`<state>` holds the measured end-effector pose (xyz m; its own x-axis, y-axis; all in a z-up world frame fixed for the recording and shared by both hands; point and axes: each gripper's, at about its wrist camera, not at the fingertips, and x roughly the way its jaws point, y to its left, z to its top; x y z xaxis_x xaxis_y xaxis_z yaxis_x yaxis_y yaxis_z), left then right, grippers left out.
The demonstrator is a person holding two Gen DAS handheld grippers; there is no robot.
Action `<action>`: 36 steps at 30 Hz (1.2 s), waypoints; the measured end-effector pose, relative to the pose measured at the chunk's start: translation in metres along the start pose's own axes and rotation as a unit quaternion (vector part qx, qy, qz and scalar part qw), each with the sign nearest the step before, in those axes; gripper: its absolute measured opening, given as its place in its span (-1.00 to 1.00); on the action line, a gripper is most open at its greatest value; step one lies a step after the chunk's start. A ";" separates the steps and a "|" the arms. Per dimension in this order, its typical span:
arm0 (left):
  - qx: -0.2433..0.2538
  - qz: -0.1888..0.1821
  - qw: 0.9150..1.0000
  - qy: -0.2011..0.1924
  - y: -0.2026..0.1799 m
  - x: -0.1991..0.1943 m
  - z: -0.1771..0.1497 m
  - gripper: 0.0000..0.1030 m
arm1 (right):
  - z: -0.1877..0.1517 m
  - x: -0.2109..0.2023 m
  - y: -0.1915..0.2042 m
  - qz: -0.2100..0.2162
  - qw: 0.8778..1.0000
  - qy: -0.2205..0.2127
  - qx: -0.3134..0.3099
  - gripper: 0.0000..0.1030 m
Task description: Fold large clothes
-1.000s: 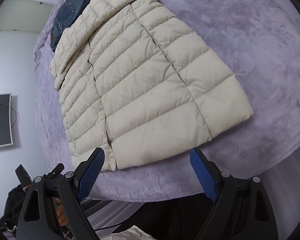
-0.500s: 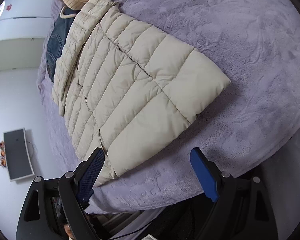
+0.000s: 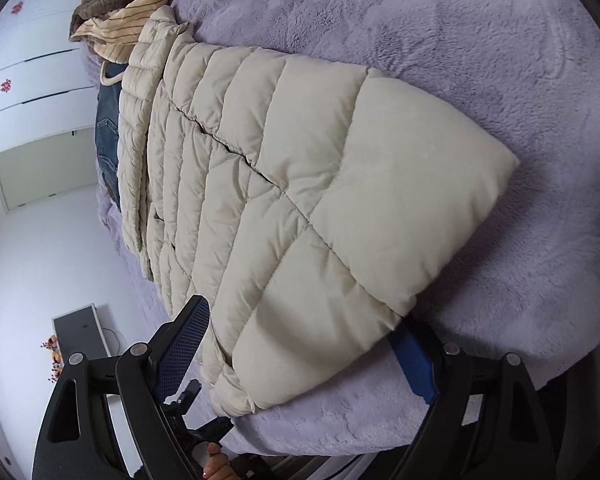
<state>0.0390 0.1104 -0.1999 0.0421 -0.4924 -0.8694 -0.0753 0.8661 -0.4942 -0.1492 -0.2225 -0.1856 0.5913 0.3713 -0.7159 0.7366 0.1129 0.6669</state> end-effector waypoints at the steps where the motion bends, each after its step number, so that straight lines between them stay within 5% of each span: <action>1: 0.001 -0.004 1.000 0.005 0.000 0.000 0.002 -0.33 | 0.001 0.000 0.001 0.008 1.000 0.000 0.004 0.74; 4: 0.008 -0.031 0.999 0.006 -0.001 -0.005 0.006 -0.62 | 0.003 -0.003 0.003 0.024 1.000 0.000 0.012 0.67; 8: 0.021 -0.072 0.997 -0.002 -0.014 -0.024 0.011 -0.65 | 0.011 -0.004 0.000 0.041 0.999 0.012 0.034 -0.71; 14: 0.025 -0.118 0.992 -0.036 -0.046 -0.064 0.036 -0.65 | 0.025 -0.019 0.036 0.092 0.995 0.028 -0.009 -0.80; 21: 0.035 -0.141 0.985 -0.093 -0.097 -0.104 0.099 -0.65 | 0.066 -0.039 0.124 0.120 0.987 0.028 -0.103 -0.80; 30: 0.073 -0.108 0.978 -0.162 -0.166 -0.123 0.186 -0.65 | 0.140 -0.031 0.249 0.118 0.963 0.042 -0.237 -0.80; 36: 0.076 -0.068 0.983 -0.154 -0.174 -0.087 0.246 -0.65 | 0.182 0.010 0.304 0.081 0.958 0.040 -0.273 -0.80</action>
<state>0.2930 0.0236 -0.0379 0.3422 -0.5748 -0.7434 0.1007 0.8090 -0.5792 0.1409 -0.3524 -0.0275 0.6408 0.4912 -0.5900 0.3432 0.5041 0.7925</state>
